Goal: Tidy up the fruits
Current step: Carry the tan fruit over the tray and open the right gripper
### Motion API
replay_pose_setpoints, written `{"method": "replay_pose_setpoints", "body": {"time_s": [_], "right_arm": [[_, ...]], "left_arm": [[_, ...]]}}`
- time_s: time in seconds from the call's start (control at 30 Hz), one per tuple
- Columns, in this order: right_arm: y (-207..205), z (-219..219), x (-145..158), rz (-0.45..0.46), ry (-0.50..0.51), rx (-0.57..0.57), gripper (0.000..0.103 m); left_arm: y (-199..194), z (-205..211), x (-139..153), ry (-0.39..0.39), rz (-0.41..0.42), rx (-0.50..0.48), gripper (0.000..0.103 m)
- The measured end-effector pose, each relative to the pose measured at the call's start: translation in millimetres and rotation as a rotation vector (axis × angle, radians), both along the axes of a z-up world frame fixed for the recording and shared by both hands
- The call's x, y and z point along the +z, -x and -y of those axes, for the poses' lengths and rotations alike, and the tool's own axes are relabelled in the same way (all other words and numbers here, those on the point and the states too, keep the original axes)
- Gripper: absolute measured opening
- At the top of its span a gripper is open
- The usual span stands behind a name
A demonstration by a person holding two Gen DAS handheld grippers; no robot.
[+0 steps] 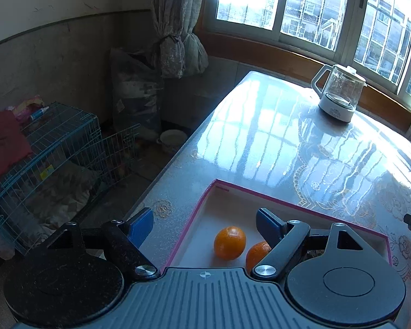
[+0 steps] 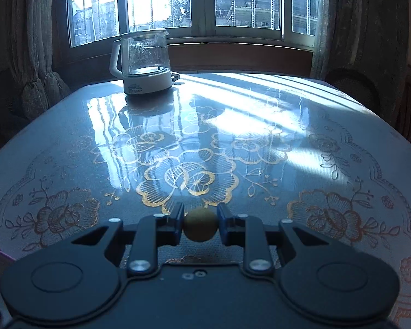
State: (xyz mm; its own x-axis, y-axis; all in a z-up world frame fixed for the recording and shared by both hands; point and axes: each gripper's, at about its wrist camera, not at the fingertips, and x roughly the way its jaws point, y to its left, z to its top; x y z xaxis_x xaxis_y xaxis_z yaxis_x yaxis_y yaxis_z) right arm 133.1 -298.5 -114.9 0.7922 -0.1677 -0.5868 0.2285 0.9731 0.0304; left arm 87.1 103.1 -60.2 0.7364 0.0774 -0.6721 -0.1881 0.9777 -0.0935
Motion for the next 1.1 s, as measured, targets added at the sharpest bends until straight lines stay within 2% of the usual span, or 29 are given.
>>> {"method": "replay_pose_setpoints", "body": {"time_s": [0.1, 0.23, 0.43, 0.57, 0.67, 0.8, 0.87, 0.9, 0.93, 1.0, 1.07, 1.1], "right_arm": [[19, -17, 20, 0.018, -0.045, 0.061, 0.025], [47, -66, 50, 0.026, -0.085, 0.24, 0.025], [72, -145, 56, -0.03, -0.126, 0.457, 0.025], [73, -178, 42, -0.087, -0.09, 0.489, 0.025], [71, -190, 33, -0.118, -0.072, 0.459, 0.027], [81, -191, 39, -0.091, -0.071, 0.411, 0.041], [92, -190, 48, -0.051, -0.062, 0.381, 0.064], [98, -189, 54, -0.022, -0.053, 0.364, 0.081], [103, -189, 60, 0.0, -0.045, 0.351, 0.086], [112, -188, 70, 0.023, -0.036, 0.336, 0.086], [123, -184, 78, 0.034, -0.045, 0.306, 0.092], [128, -183, 81, 0.044, -0.053, 0.293, 0.101]], "left_arm": [[2, -3, 2, -0.005, 0.01, -0.004, 0.082], [4, -9, 3, -0.002, 0.012, -0.017, 0.082], [9, -16, 7, -0.009, 0.004, -0.053, 0.082], [15, -23, 12, -0.006, 0.003, -0.078, 0.082], [19, -31, 15, -0.002, 0.013, -0.092, 0.082], [22, -40, 19, 0.006, 0.018, -0.097, 0.082], [22, -43, 21, 0.008, 0.026, -0.106, 0.082], [23, -43, 22, 0.008, 0.031, -0.112, 0.082], [24, -43, 23, 0.008, 0.034, -0.119, 0.082], [24, -41, 24, 0.009, 0.034, -0.137, 0.082], [26, -39, 26, 0.028, 0.035, -0.157, 0.082], [28, -38, 27, 0.036, 0.041, -0.165, 0.083]]}}
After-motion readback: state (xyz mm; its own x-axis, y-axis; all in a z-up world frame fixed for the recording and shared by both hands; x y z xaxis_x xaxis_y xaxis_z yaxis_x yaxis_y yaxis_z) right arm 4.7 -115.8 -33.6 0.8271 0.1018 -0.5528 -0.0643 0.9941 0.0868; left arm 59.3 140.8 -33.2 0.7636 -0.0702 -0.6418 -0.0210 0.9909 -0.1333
